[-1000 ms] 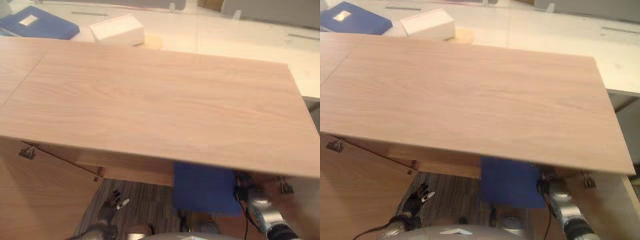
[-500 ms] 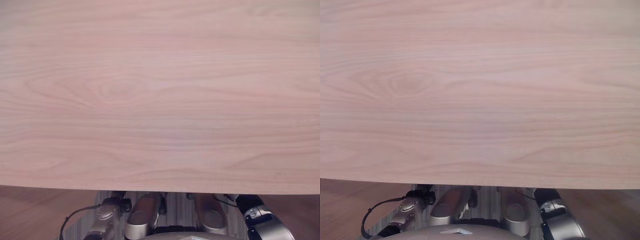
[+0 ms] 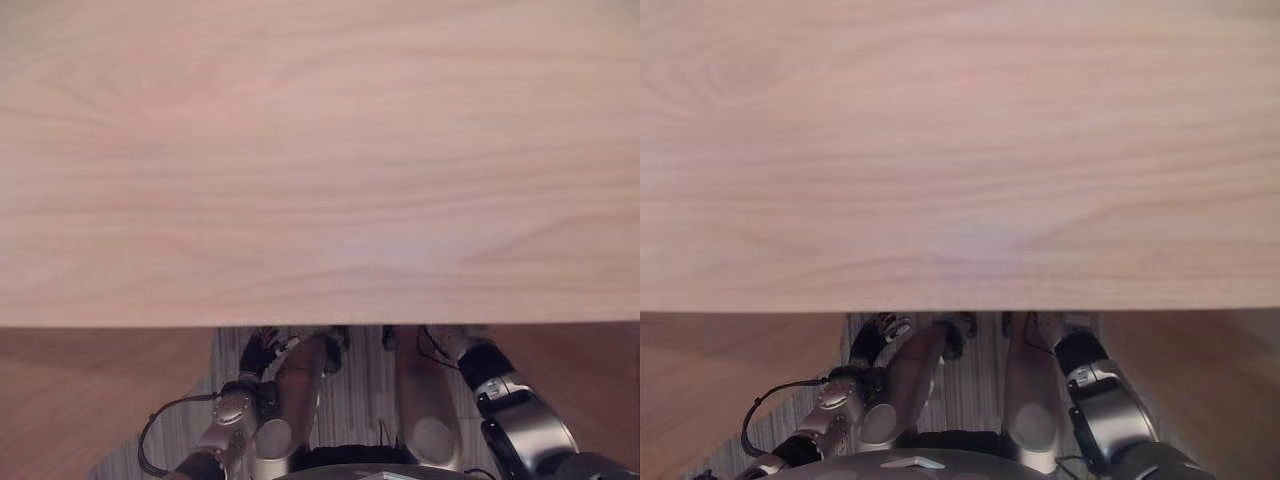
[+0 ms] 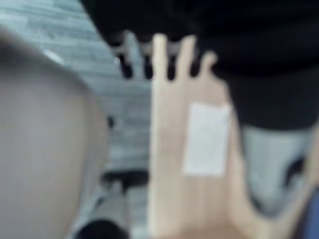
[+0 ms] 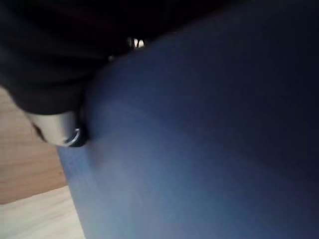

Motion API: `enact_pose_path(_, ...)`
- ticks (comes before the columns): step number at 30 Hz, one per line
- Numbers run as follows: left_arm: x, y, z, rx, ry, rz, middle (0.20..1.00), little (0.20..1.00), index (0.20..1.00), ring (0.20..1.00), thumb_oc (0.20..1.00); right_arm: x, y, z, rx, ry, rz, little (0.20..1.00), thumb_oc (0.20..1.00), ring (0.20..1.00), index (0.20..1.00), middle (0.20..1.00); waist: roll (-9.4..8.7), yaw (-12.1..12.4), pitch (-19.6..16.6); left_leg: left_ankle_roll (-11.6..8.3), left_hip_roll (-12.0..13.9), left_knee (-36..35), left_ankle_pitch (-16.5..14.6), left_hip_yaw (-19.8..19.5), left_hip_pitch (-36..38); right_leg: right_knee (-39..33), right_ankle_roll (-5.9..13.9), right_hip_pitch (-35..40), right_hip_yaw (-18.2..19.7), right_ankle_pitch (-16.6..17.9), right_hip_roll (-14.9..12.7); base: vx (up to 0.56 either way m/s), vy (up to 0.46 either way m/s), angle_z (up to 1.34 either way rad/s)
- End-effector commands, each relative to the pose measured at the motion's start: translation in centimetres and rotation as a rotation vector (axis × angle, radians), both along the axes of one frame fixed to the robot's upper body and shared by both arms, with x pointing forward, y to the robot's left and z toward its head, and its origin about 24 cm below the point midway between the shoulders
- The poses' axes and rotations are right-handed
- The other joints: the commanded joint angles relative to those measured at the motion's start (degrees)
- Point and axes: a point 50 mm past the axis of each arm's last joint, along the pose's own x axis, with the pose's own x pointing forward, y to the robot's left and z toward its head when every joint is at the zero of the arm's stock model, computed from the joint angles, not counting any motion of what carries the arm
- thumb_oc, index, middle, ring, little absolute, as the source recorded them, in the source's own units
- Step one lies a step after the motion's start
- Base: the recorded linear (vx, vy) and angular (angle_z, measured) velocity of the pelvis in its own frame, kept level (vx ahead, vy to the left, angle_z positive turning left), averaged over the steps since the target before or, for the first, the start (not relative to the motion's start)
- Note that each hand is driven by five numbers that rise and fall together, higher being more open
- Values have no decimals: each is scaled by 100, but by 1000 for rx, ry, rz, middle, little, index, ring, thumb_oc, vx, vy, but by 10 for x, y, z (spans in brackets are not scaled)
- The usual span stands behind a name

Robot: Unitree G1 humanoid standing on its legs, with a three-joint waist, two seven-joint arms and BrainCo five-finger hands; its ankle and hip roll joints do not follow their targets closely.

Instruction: Put the empty folder in the office cabinet

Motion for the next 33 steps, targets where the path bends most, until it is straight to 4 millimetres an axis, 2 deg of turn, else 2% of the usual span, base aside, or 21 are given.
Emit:
enact_pose_path(1,-16,-2,-4,-33,19,31,1000,1000,1000,1000,1000,0,-29,13,171,-109,-153,200,200,200,200,200,51,37,-280,185,-192,-169,-596,-284,421,-89,254,-182,-174,-101,239,11,-56,7)
enact_pose_path(3,-15,-3,-3,-41,19,29,1000,1000,1000,1000,1000,6,-31,24,171,-147,-166,200,200,200,200,200,63,84,-280,190,-187,-136,-596,-307,371,-74,247,-205,-195,-112,237,43,-65,9)
enact_pose_path(5,-12,-4,-2,-57,22,18,1000,1000,1000,1000,1000,15,-37,45,165,-207,-203,200,200,200,200,200,95,172,-280,191,-181,-75,-595,-351,294,-4,235,-251,-246,-139,227,55,-79,10)
enact_pose_path(6,-12,-4,-2,-57,22,18,1000,1000,1000,1000,1000,15,-37,45,165,-207,-203,200,200,200,200,200,95,172,-280,191,-181,-75,-595,-351,294,-4,235,-251,-246,-139,227,34,-62,4)
enact_pose_path(11,-9,-3,-1,-60,38,1,1000,1000,1000,1000,1000,36,-56,91,236,-285,-268,200,200,200,200,200,186,373,-280,148,-138,9,-575,-457,203,133,184,-225,-345,-302,216,84,-73,9)
enact_pose_path(17,-7,4,-1,-58,58,-14,1000,1000,1000,1000,1000,48,-76,124,307,-301,-318,200,200,200,200,200,260,568,-280,87,-77,150,-548,-569,74,326,109,-178,-401,-528,218,119,-86,8)
enact_pose_path(20,-6,8,1,-62,62,-17,1000,1000,1000,1000,1000,51,-82,146,271,-314,-343,200,200,200,200,200,297,668,-280,50,-57,219,-516,-633,-38,394,61,-159,-451,-644,215,89,-77,9)
enact_pose_path(29,-13,20,-1,-72,62,-21,1000,1000,1000,1000,1000,52,-96,170,294,-305,-434,200,200,200,200,200,393,855,-280,-7,-48,567,-445,-674,-519,554,-41,-213,-538,-852,183,26,-38,6)
enact_pose_path(33,-14,23,0,-88,58,0,1000,1000,1000,1000,1000,53,-94,181,301,-342,-437,200,200,200,200,200,439,896,-280,-18,-58,687,-428,-666,-703,598,-74,-259,-527,-916,187,0,0,0)
